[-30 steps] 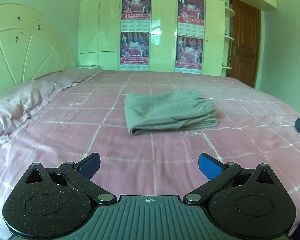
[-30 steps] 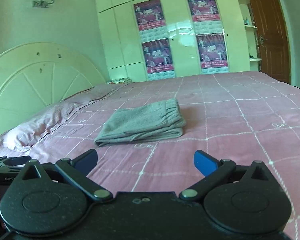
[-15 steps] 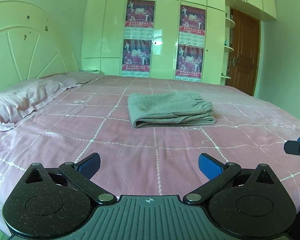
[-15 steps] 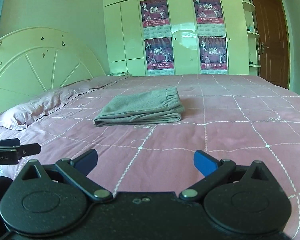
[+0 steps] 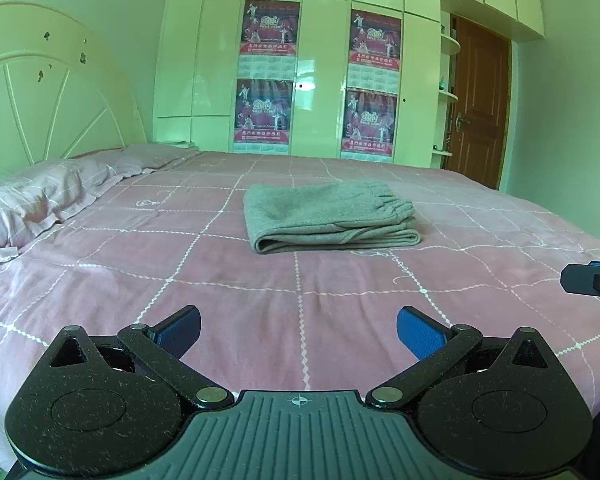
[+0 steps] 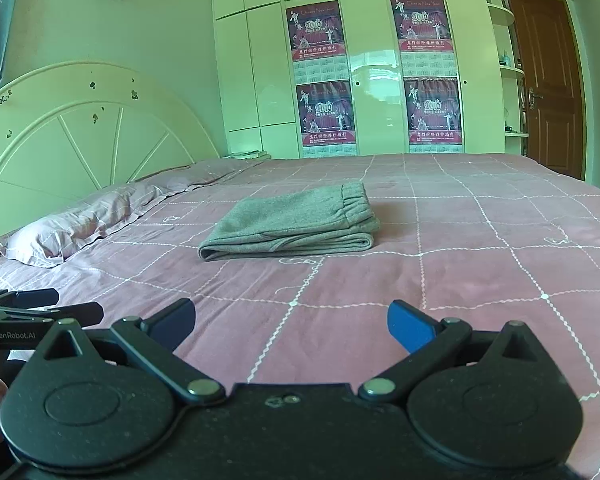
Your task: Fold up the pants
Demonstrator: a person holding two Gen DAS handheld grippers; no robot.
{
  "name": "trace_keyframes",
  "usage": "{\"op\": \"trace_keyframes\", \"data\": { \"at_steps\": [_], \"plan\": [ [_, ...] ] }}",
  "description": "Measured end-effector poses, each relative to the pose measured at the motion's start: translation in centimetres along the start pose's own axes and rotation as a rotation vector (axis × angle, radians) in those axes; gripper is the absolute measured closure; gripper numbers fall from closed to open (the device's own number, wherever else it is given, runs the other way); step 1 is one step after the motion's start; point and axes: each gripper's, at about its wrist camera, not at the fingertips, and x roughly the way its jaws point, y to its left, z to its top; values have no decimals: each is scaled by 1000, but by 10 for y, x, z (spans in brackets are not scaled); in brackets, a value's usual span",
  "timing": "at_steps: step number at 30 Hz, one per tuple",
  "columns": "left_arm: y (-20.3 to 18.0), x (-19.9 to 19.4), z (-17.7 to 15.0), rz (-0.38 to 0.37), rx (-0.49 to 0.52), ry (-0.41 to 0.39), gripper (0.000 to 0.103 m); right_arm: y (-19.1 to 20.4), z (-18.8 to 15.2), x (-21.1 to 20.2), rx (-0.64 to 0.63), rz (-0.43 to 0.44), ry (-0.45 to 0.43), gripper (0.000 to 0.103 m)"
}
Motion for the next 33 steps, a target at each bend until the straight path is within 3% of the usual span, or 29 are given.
{"op": "trace_keyframes", "data": {
  "at_steps": [33],
  "plan": [
    [-5, -3, 0, -10, 19, -3, 0, 1, 0, -3, 8, 15, -7, 6]
  ]
}}
